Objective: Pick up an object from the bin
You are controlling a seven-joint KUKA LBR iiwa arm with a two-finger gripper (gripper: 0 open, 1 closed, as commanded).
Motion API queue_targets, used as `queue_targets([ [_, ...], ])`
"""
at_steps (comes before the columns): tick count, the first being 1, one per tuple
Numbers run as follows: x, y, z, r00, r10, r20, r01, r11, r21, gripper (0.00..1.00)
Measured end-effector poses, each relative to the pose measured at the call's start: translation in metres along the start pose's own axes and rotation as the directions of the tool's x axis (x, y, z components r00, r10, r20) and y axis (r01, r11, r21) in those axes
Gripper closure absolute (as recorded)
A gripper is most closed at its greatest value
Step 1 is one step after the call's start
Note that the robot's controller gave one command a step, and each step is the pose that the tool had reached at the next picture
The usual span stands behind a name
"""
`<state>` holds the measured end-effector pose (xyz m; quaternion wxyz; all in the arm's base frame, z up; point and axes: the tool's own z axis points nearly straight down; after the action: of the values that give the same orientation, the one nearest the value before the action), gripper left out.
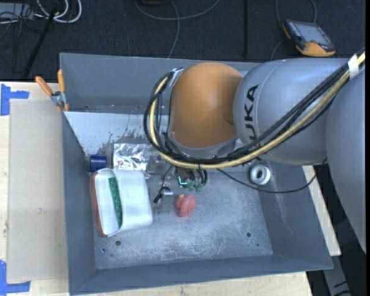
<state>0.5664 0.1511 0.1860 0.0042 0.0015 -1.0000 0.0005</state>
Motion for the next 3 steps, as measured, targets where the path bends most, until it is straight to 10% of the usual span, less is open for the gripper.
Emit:
queue_targets([
  [1,-0.008,-0.094,0.119,0.94,-0.341,0.003,0.341,0.94,0.0,0.0],
  [3,-0.001,-0.1,0.077,0.943,-0.332,0.01,0.332,0.943,0.001,0.0],
])
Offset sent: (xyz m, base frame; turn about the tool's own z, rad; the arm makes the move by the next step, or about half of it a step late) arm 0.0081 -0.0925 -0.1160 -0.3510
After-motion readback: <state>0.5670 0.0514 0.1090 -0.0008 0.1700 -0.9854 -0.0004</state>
